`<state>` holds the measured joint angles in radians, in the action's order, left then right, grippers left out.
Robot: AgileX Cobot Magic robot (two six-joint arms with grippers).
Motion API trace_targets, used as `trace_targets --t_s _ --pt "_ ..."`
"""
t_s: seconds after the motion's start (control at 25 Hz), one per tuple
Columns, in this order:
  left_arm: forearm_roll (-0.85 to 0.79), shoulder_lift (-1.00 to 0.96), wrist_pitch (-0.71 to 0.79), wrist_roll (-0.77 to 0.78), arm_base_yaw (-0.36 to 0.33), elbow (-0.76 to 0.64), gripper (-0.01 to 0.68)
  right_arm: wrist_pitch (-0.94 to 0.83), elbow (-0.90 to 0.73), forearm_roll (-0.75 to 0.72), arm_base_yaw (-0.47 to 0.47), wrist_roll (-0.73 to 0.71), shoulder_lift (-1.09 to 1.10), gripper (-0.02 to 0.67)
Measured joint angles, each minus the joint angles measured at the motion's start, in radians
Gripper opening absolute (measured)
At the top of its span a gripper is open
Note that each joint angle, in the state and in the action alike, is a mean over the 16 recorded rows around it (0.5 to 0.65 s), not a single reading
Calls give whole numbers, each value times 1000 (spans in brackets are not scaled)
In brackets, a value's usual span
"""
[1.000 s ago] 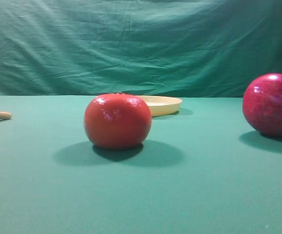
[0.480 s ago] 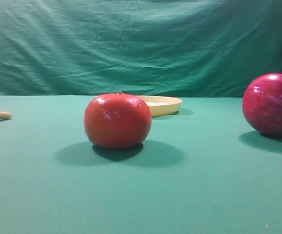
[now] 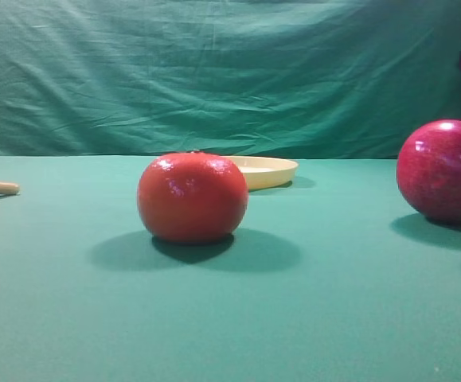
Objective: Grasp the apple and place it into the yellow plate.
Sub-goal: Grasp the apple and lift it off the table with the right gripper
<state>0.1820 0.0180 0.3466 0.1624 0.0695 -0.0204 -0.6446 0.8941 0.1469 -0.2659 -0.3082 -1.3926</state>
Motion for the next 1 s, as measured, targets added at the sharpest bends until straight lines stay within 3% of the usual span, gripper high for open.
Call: trace_targets --t_s 0.16,0.28,0.84,1.0 --pt "0 0 0 0 0 0 157 -2 10 -5 0 -5 -35 626" --pt "0 0 0 0 0 0 157 -2 13 -6 0 -5 -71 662" --pt "0 0 0 0 0 0 157 70 14 12 0 -4 -282 670" --pt "0 0 0 0 0 0 157 102 16 23 0 -3 -320 641"
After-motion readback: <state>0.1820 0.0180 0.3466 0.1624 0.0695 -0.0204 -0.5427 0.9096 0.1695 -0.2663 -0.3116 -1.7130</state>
